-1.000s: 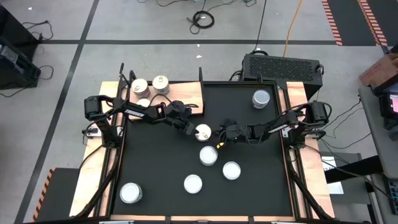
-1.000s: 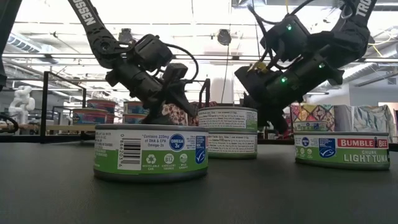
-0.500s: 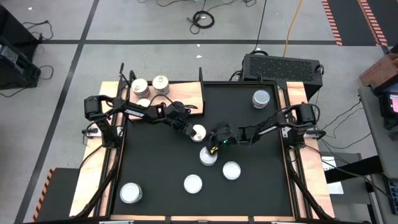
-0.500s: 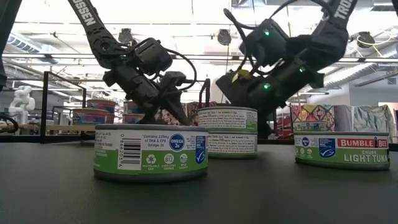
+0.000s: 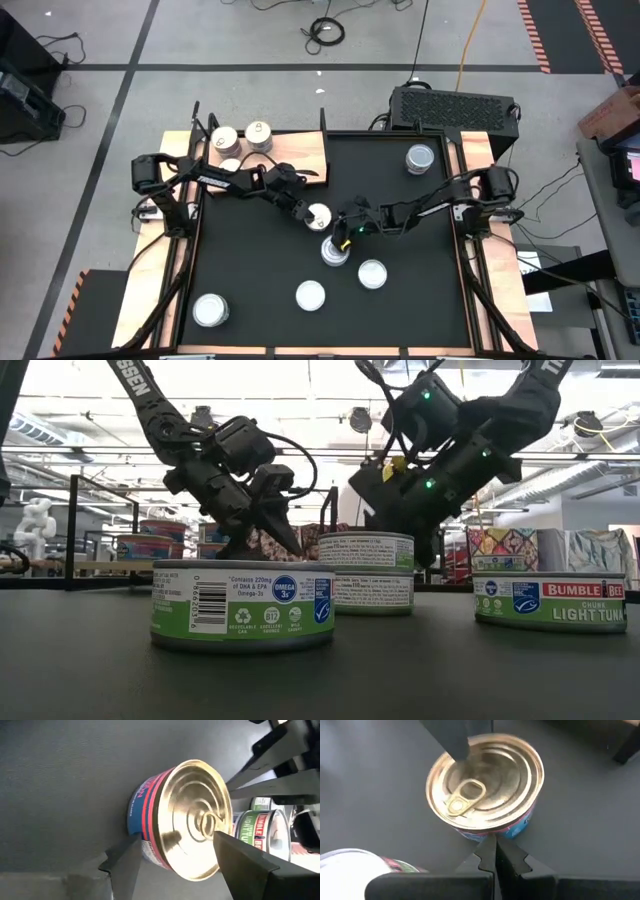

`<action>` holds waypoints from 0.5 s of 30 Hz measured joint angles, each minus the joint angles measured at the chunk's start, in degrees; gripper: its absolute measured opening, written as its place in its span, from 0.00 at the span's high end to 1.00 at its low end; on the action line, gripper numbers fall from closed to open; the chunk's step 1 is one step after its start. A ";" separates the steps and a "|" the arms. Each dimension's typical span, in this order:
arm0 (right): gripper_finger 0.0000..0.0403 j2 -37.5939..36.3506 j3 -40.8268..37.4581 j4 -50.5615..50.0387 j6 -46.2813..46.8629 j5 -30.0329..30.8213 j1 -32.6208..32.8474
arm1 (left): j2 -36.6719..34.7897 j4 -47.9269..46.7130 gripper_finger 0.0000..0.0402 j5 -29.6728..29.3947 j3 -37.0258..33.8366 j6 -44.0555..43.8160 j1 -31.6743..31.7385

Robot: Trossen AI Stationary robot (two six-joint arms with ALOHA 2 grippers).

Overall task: Stack canned seafood by type on shelf
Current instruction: Put the blue and pink tuna can on the shelf

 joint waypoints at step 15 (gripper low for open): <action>1.00 -3.71 0.02 -5.25 -0.92 0.05 -0.04 | -0.46 -3.87 0.62 -2.87 0.11 1.03 1.51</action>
